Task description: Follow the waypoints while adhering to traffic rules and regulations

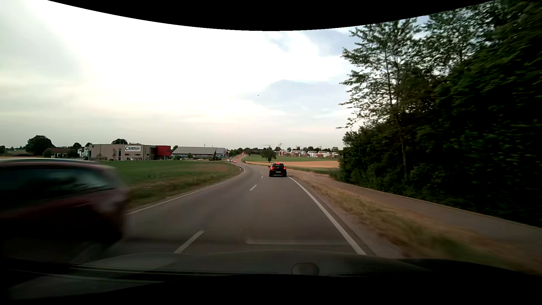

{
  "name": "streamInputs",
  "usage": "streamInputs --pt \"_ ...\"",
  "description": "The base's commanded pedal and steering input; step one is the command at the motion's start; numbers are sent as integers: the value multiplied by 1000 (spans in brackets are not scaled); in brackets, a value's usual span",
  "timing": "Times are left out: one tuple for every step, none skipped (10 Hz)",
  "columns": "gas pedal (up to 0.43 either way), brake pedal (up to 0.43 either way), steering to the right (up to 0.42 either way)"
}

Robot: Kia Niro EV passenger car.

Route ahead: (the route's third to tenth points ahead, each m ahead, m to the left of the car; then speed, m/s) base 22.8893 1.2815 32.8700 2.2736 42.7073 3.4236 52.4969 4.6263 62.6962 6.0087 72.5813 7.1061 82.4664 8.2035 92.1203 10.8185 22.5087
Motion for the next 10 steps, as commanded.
streamInputs --pt "39 6 -14" --pt "39 6 -14" --pt "39 6 -14" --pt "39 6 -14" --pt "47 6 -14" --pt "47 6 -14" --pt "59 6 -14" --pt "59 6 -14" --pt "59 6 -15" --pt "59 6 -16"
